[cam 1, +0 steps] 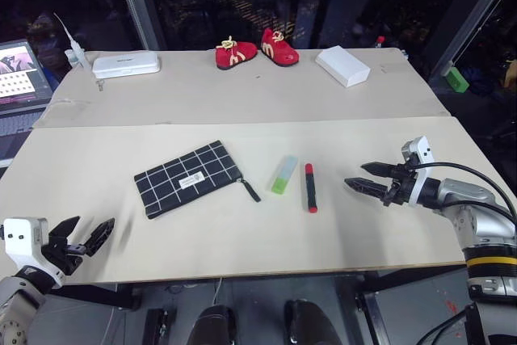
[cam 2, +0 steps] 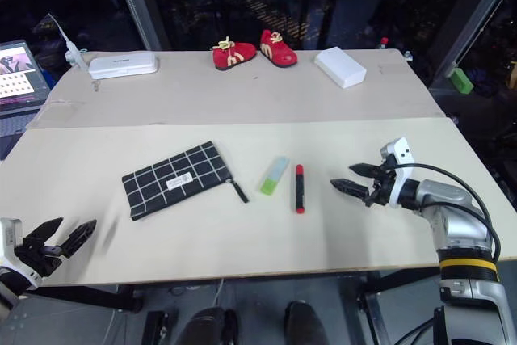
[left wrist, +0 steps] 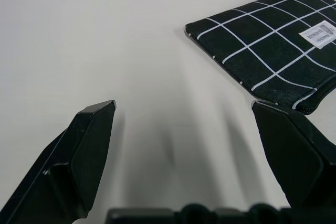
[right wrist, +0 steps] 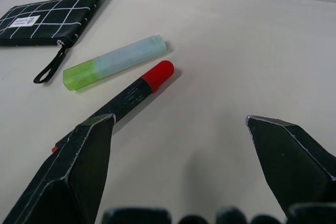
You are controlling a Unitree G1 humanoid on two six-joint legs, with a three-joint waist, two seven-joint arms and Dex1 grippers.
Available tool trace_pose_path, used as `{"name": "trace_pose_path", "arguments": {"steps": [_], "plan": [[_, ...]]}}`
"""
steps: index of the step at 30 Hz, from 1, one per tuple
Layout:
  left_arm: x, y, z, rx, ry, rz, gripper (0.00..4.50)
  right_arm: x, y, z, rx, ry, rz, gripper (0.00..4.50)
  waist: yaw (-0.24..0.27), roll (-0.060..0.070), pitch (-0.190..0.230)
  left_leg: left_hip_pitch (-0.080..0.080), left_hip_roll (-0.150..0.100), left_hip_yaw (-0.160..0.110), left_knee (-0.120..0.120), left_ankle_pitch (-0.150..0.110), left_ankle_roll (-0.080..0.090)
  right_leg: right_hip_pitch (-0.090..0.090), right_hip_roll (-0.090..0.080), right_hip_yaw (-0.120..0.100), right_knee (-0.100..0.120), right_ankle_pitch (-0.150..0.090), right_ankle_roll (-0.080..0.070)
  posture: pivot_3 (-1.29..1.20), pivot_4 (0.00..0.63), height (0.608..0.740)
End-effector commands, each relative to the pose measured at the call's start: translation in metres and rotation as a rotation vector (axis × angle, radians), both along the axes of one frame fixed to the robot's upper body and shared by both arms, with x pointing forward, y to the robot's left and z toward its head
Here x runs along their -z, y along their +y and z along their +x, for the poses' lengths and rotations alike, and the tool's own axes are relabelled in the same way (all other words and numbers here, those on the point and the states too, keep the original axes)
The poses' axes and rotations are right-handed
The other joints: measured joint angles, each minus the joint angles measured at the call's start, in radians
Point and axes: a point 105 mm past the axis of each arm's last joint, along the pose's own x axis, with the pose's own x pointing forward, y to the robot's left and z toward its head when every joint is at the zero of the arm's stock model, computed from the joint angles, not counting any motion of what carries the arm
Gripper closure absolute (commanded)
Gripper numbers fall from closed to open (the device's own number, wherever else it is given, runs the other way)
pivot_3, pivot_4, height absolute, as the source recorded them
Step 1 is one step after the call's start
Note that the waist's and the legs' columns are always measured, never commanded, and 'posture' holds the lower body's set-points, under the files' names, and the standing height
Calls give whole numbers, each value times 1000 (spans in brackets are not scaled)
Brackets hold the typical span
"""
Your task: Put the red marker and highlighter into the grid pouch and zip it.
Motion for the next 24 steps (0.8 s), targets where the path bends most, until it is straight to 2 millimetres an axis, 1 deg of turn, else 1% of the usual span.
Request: {"name": "trace_pose_path", "arguments": {"steps": [1,3,4,5,7,8,10,11,12,14,15,16,17,19,21,23,24], "plan": [[-17,-5,2,66,-77,6,38,-14,2,3,-7,-66,-2,66,0,0,0,0,0,0,0,0,0,0,0,0,0,0,0,0,150,740],[-21,-13,4,189,-108,24,38,-12,1,4,11,-59,10,66,0,0,0,0,0,0,0,0,0,0,0,0,0,0,0,0,150,740],[-23,-13,5,220,-126,43,38,-11,0,3,13,-58,11,66,0,0,0,0,0,0,0,0,0,0,0,0,0,0,0,0,150,740],[-24,-11,6,232,-132,63,0,-11,-1,4,22,-62,4,586,0,0,0,0,0,1,0,0,0,0,0,-1,0,-1,-1,0,150,740],[-25,-7,8,247,-138,133,0,-9,-5,8,59,-57,-8,1117,0,0,0,0,0,0,0,0,0,0,0,0,0,-1,-2,0,150,740],[-24,-7,8,265,-134,166,0,-8,-6,8,65,-47,-5,1482,0,0,0,0,0,0,0,0,0,0,0,0,0,-1,-2,0,150,740],[-17,-9,6,344,-93,289,0,-11,-4,6,43,-59,-6,2249,-1,0,0,0,0,1,0,0,0,0,0,0,0,-1,-1,0,150,740],[-15,-10,6,377,-76,337,0,-12,-3,6,37,-63,-7,2508,-2,0,0,-1,0,1,0,0,0,0,0,0,-1,-1,-1,0,150,740],[-14,-11,6,405,-70,384,0,-15,-2,6,30,-71,0,2913,-3,0,0,-1,0,1,0,0,0,0,0,0,-1,-1,-1,0,150,740],[-21,-11,12,423,-103,438,0,-23,2,8,13,-98,0,3438,-2,0,0,-1,0,1,0,0,0,0,0,0,-1,-1,-1,0,150,740],[-24,-12,15,441,-113,458,0,-27,6,8,-7,-107,2,3939,-2,0,0,-1,0,1,0,0,0,-1,0,0,-1,-1,-2,0,150,740],[-25,-13,16,463,-110,495,0,-31,11,8,-34,-119,0,4270,-2,0,0,-1,0,1,0,0,0,-1,0,0,-1,-1,-2,0,150,740],[-25,-14,16,479,-104,520,0,-33,15,7,-52,-125,-1,4464,-2,0,0,-1,0,1,0,0,0,-1,0,0,-1,0,-2,0,150,740],[-24,-15,16,511,-87,568,0,-36,23,6,-88,-129,-9,4464,-4,1,0,0,1,1,0,0,0,-1,0,0,-1,0,-2,0,150,740],[-21,-13,17,573,-42,677,0,-38,48,9,-170,-142,-30,4464,-7,1,0,0,1,1,0,0,0,-1,0,0,-1,0,-1,0,150,740],[-21,-10,20,593,-33,741,0,-41,75,9,-245,-144,-23,4464,-11,1,0,0,2,1,-1,0,0,-2,0,0,0,0,-1,0,150,740],[-21,-9,21,595,-36,753,0,-42,83,8,-268,-141,-19,4464,-12,1,0,-1,2,2,-1,0,0,-3,0,0,1,0,-1,0,150,740]]}}
